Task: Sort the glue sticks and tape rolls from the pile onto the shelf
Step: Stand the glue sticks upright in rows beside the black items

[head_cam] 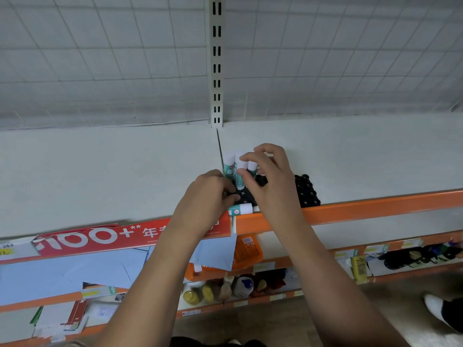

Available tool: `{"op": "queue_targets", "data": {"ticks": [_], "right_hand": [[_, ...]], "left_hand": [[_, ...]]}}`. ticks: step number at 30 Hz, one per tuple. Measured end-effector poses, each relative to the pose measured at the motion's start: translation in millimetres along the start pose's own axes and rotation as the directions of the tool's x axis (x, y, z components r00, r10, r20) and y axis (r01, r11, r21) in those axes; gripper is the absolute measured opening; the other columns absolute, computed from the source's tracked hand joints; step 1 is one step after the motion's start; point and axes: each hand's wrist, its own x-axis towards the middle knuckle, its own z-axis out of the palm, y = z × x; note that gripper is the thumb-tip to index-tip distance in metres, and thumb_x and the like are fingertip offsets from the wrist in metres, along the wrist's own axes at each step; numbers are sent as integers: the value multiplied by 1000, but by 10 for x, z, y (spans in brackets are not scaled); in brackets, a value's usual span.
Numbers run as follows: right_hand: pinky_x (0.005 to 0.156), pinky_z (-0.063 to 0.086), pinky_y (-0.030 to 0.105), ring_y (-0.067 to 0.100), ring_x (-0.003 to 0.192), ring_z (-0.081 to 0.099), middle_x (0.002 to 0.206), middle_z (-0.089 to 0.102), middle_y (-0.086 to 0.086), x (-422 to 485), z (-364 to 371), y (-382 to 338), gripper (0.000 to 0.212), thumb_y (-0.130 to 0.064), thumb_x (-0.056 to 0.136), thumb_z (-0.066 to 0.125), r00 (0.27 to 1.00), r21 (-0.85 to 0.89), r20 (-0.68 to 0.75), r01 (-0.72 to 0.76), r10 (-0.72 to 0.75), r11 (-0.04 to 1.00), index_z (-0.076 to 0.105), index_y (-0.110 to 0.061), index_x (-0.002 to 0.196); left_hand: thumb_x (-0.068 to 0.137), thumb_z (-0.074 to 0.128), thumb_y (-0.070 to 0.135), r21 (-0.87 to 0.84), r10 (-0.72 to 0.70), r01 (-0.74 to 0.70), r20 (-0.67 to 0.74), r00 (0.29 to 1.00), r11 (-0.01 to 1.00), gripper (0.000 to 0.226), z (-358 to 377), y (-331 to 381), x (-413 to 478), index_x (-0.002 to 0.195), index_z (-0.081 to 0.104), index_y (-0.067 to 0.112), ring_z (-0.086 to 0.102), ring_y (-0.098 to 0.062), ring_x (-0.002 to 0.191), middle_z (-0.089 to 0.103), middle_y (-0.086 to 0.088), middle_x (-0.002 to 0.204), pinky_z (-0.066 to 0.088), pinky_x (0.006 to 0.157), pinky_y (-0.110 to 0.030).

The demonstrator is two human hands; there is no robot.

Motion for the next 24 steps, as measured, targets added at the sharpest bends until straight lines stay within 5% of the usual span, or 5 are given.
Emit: {"op": "queue_targets", "data": {"ticks": [4, 8, 12, 17, 24], "right_hand": [[85, 41, 9, 4, 108, 49, 129, 45, -4, -56, 10, -14, 19, -24, 91, 67, 1000, 30, -15, -11, 12, 999, 64, -26, 109], [93, 50, 28, 10, 116, 50, 133, 44, -6, -51, -58, -64, 27, -22, 93, 64, 998, 48, 45, -48, 46, 998, 62, -27, 119], [96, 43, 21, 6, 113, 49, 129, 45, -11, -193, -176, -98, 48, -20, 93, 60, 994, 73, 64, -92, 88, 993, 45, -33, 137], [78, 49, 25, 4, 86, 53, 93, 57, -13, -345, -226, -81, 12, -24, 92, 61, 982, -4, 131, -138, 137, 990, 63, -22, 103], [83, 48, 13, 0, 92, 59, 93, 67, -12, -412, -223, -63, 12, -25, 90, 66, 953, 24, 251, -183, 171, 983, 69, -24, 101]], "left_hand": [[90, 64, 33, -2, -1, 1, -3, 1000, 1000, 24, -10, 17, -8, 107, 73, 19, 59, -15, 90, 62, -1, 102, 49, 79, -29], [93, 59, 37, -2, 8, -8, -34, 999, 1000, 26, -46, 37, -94, 111, 67, 20, 58, -14, 89, 62, 1, 102, 49, 77, -29], [87, 66, 42, -56, 69, -67, 32, 997, 996, 28, -128, 35, -196, 108, 68, 22, 57, -13, 88, 62, 6, 100, 50, 78, -32], [87, 69, 33, -20, 79, -77, 122, 989, 997, 28, -105, 67, -202, 113, 69, 23, 56, -14, 94, 59, 6, 104, 48, 81, -32], [94, 61, 28, -10, 85, -85, 73, 994, 996, 26, -119, 70, -239, 118, 68, 22, 56, -17, 99, 58, 3, 109, 46, 84, -34]]}}
